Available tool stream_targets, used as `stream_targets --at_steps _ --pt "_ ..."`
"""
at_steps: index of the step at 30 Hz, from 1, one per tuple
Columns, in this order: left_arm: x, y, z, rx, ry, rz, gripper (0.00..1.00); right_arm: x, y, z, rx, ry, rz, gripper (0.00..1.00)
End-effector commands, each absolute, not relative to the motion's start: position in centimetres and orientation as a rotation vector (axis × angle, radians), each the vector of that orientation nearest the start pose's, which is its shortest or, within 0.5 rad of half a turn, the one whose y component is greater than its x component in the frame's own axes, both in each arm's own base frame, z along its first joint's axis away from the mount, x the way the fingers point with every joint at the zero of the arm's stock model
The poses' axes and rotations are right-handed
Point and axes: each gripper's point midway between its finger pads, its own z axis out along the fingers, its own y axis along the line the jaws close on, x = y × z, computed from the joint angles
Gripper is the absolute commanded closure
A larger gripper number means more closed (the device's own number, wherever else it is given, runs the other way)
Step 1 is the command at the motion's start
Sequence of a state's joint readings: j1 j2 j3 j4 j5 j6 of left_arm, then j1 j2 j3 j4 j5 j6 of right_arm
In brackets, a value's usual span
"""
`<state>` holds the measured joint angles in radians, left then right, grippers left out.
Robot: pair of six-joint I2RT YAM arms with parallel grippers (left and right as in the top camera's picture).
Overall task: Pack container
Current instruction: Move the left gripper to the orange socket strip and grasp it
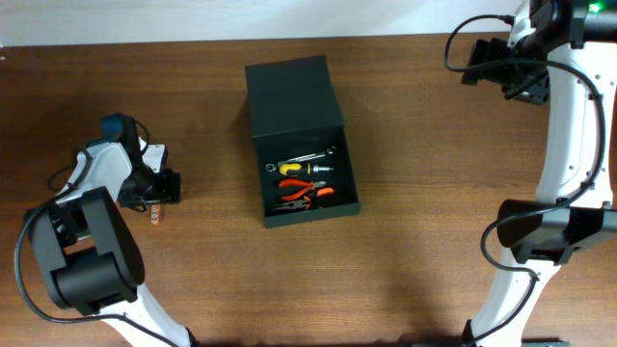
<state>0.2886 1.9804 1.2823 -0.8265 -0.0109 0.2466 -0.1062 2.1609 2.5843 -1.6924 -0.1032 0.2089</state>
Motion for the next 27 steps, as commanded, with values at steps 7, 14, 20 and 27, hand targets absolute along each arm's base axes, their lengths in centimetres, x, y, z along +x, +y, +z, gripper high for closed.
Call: stream_targets --at_steps 7,14,20,27 --pt "34.0 10.9 -1.0 -0.056 3.108 0.055 0.59 43.7 -3.2 25.1 0.432 2.821 0.165 0.13" --pt "33.8 11.0 -1.2 -0.078 3.114 0.066 0.98 43.7 -3.2 25.1 0.432 2.82 0.165 0.13" --pt "34.5 11.2 -0.5 -0.078 3.097 0.072 0.98 43.7 -3.2 25.1 0.432 2.82 0.165 0.13" --pt "37.4 12.0 5.0 -0.055 2.994 0.114 0.98 43.7 -3.1 25.1 0.432 2.821 0.165 0.13"
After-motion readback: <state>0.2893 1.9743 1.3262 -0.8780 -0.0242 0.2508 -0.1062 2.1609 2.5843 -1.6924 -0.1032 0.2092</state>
